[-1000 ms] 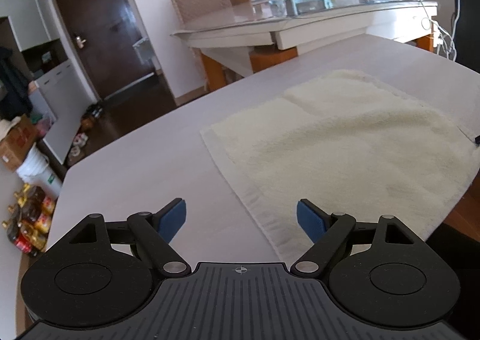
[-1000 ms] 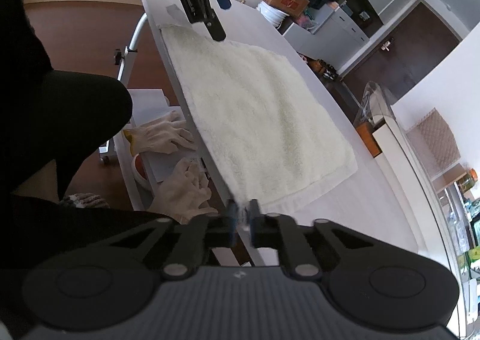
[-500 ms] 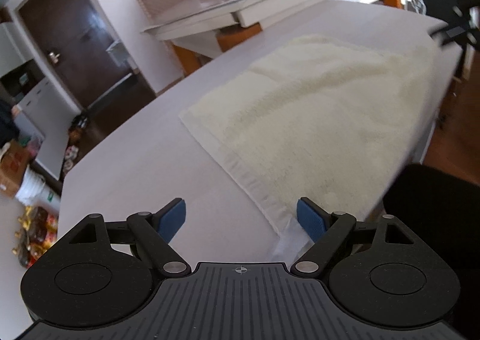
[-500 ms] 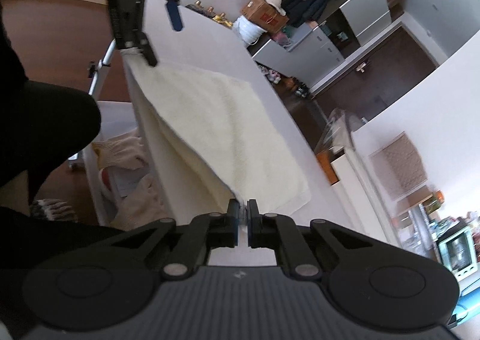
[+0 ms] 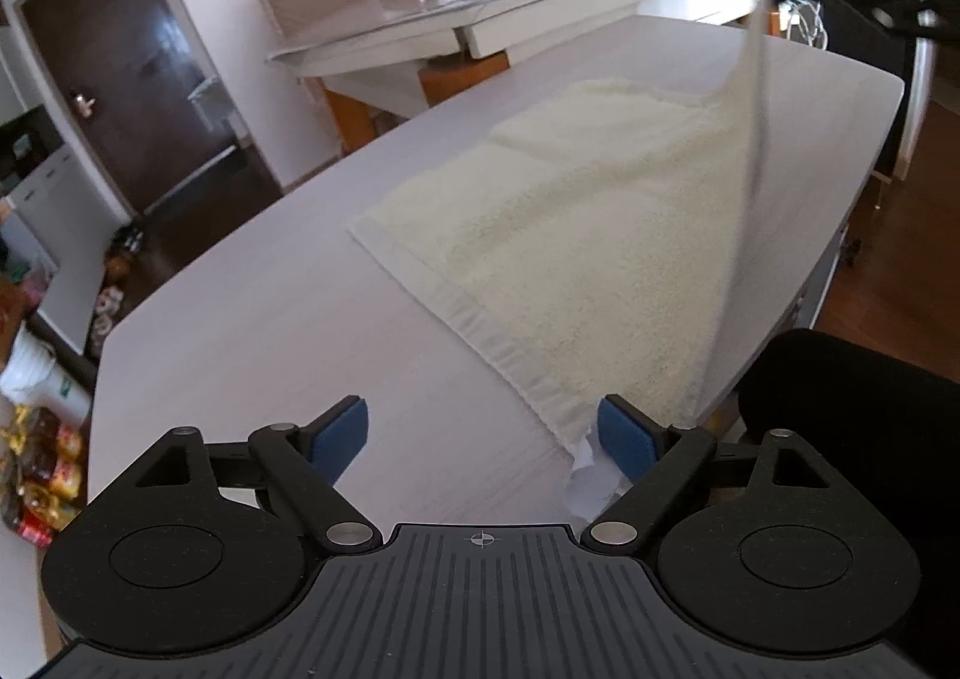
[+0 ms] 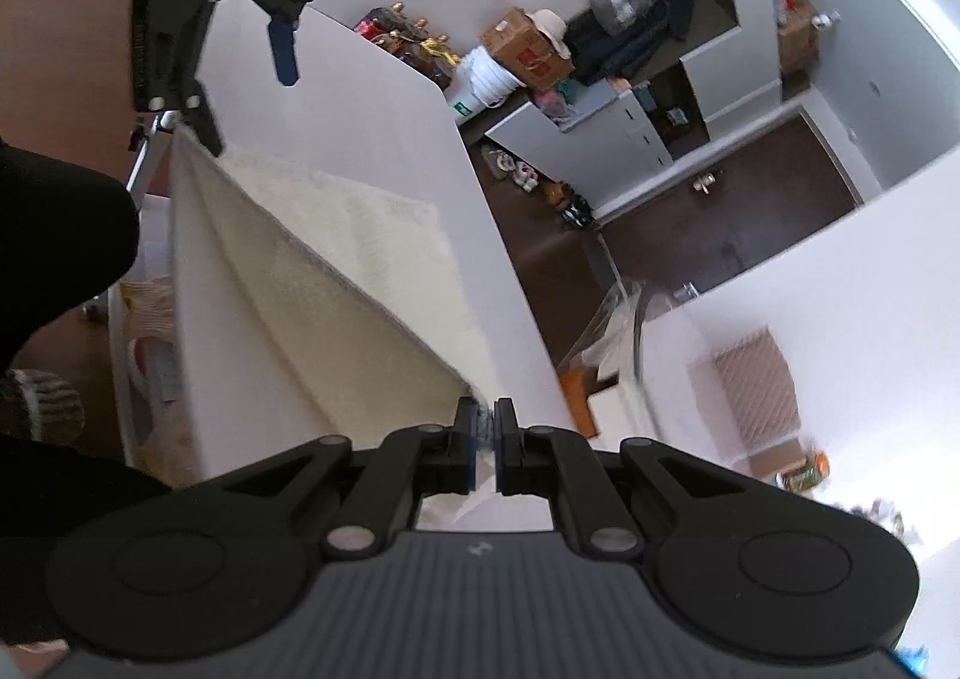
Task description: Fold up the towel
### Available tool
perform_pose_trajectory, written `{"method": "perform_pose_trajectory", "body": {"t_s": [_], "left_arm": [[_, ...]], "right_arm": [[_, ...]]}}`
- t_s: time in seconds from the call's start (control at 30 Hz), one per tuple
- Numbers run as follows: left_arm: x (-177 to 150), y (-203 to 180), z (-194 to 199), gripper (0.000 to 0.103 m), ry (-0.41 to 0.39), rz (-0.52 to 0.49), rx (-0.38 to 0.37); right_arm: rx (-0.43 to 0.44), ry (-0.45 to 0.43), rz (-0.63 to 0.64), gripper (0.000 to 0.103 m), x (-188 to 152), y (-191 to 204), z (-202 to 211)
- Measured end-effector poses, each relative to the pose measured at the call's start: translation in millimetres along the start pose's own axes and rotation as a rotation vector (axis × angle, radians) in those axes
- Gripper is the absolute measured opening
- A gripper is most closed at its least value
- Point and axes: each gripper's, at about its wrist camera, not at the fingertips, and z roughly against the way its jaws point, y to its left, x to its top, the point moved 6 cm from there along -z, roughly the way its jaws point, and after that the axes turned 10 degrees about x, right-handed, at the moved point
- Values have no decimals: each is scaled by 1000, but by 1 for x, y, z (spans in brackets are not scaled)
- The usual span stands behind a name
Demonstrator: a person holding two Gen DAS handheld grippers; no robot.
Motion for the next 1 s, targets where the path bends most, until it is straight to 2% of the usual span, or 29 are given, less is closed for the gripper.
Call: {"method": "perform_pose_trajectory", "body": {"t_s": [0.27,0.43,0.83,1.0], "left_arm": [[-7,12,0,89,-28,33,-32],[-13,16,0,89,-45,62,-38],[-20,21,-5,91,-65,113,-46],[-21,22,-4,91,-66,119,-52]], "right_arm": [[25,-19,169,6,60,-32,-54],[109,-8,232,6,93,-38,-123],[286,31,260,6,117,-20,-247],[316,21,267,7,119,-13,-269]]}}
